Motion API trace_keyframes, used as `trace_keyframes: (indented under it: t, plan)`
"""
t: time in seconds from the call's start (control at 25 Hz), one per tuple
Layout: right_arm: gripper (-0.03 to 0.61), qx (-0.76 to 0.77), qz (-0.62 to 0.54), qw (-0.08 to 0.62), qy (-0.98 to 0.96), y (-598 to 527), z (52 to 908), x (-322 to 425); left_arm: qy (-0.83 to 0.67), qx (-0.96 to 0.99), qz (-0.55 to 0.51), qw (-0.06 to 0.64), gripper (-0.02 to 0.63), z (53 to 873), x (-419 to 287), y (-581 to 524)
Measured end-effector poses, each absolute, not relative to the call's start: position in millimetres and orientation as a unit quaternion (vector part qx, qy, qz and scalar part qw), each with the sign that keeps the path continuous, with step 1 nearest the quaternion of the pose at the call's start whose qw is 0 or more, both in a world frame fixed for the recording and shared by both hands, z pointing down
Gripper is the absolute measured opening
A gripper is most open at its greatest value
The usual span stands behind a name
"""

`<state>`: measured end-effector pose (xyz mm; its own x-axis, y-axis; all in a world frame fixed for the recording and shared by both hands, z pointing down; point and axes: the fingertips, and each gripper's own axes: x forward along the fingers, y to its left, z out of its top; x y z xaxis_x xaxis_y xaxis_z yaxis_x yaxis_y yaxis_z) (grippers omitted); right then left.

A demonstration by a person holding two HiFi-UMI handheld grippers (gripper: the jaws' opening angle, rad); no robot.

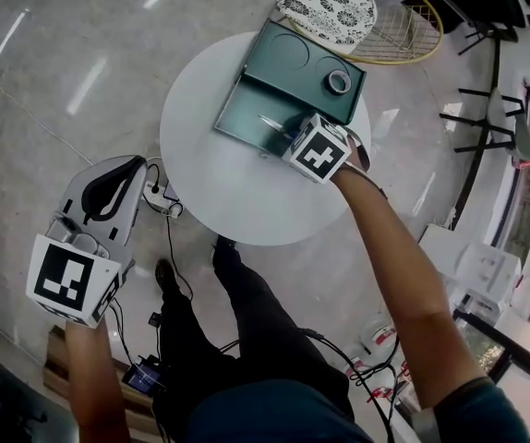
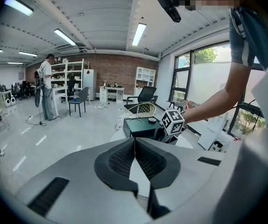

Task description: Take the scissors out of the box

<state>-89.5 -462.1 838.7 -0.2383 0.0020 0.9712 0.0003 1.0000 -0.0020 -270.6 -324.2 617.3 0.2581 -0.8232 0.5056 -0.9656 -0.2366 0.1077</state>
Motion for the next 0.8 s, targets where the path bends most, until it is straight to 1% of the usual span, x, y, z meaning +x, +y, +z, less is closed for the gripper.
trace_keyframes:
  t: [0.24, 0.28, 0.36, 0.48, 0.64, 0.8]
  plan:
    - [0.153, -0.008, 0.018, 0.619, -0.785, -469, 849, -94, -0.583, 0.766, 0.174, 0.207, 0.018, 626, -277, -329]
    - [0.149, -0.013, 0.024, 0.62, -0.784, -466, 850, -95, -0.583, 0.767, 0.174, 0.206, 0.02, 626, -277, -329]
    - [0.118, -0.02, 0.028, 0.623, -0.782, -461, 848, -95, -0.582, 0.768, 0.174, 0.204, 0.02, 623, -276, -327]
    - [0.088, -0.017, 0.007, 0.622, -0.783, -460, 840, -98, -0.582, 0.769, 0.176, 0.2, 0.02, 612, -274, -323]
    - [0.081, 0.005, -0.008, 0.625, -0.781, -460, 836, -95, -0.581, 0.769, 0.18, 0.194, 0.02, 603, -278, -319]
    - [0.078, 0.04, -0.016, 0.602, -0.797, -466, 814, -94, -0.583, 0.769, 0.183, 0.186, 0.02, 586, -282, -315]
